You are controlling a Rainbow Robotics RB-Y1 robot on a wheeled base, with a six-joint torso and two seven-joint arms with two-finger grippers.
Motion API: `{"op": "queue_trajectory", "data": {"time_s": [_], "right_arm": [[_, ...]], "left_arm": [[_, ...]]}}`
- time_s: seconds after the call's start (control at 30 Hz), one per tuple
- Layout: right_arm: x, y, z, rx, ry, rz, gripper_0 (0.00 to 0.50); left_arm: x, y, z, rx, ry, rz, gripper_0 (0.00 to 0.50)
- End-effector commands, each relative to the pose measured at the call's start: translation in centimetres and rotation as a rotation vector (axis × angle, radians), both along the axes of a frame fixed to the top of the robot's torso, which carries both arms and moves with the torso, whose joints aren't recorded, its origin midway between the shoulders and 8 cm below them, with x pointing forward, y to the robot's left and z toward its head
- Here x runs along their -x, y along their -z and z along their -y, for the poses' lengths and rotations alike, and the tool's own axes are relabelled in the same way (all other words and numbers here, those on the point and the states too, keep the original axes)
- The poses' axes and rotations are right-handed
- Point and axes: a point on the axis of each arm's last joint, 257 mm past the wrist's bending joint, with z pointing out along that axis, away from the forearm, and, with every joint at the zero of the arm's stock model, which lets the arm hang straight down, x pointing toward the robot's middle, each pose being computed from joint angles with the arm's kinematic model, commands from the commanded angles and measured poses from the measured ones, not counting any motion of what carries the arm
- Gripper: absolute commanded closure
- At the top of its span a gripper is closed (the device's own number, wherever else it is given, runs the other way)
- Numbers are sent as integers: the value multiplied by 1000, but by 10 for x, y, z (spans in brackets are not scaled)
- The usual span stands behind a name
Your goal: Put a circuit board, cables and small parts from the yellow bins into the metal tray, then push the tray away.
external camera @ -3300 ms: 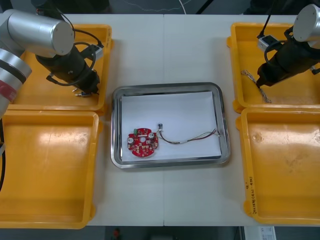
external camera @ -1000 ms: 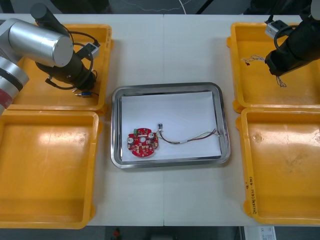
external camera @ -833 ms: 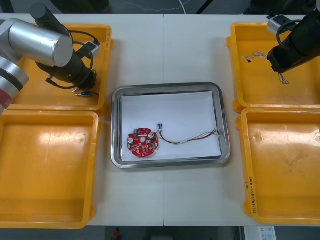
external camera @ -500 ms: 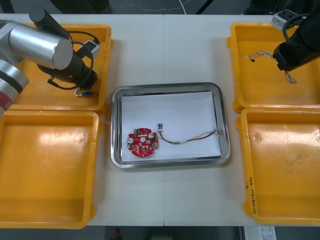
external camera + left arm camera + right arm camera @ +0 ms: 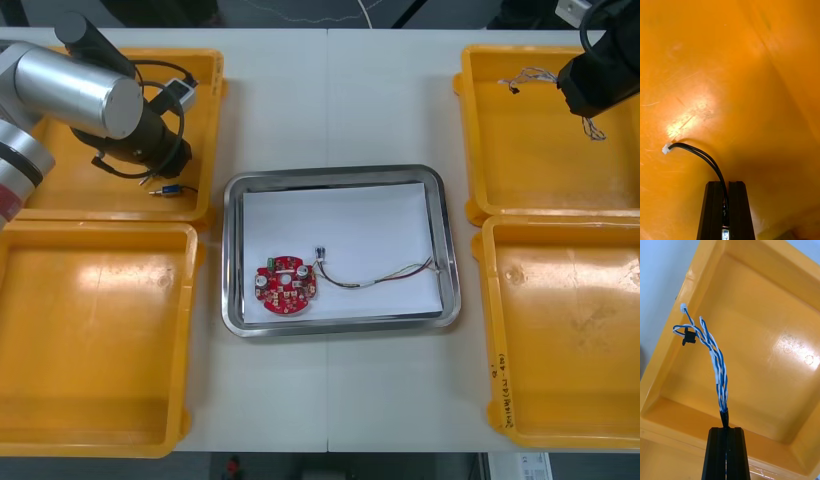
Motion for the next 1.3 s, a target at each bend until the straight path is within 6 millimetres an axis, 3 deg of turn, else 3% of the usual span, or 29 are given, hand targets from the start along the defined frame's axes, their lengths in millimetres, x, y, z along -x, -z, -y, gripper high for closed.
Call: {"op": "queue_trajectory", "data": {"time_s": [0.03,0.37,0.77,0.83,0.9,1.03,1.2,1.3], "right_arm": [[-3,-44,11,-7,44,91,500],[-3,-45,15,4,52,94,499],[-3,-45,15,11,49,94,499],[-3,-45,16,11,50,95,499],[-3,-46,16,12,48,96,500],[-3,-45,16,12,46,95,498],[-3,-45,16,13,44,95,500],[-3,-46,17,12,45,97,498]], "left_arm": [[-2,-6,-39,-93,2,29,468],[-9,-18,-60,-145,-12,69,470],[-17,-12,-73,-136,-20,97,470],[-17,-11,-73,-135,-17,94,431],[-17,-11,-73,-138,-14,94,324],[-17,-11,-73,-145,-7,94,202],[-15,-9,-74,-150,-5,85,107],[-15,-11,-73,-146,-5,86,86]]}}
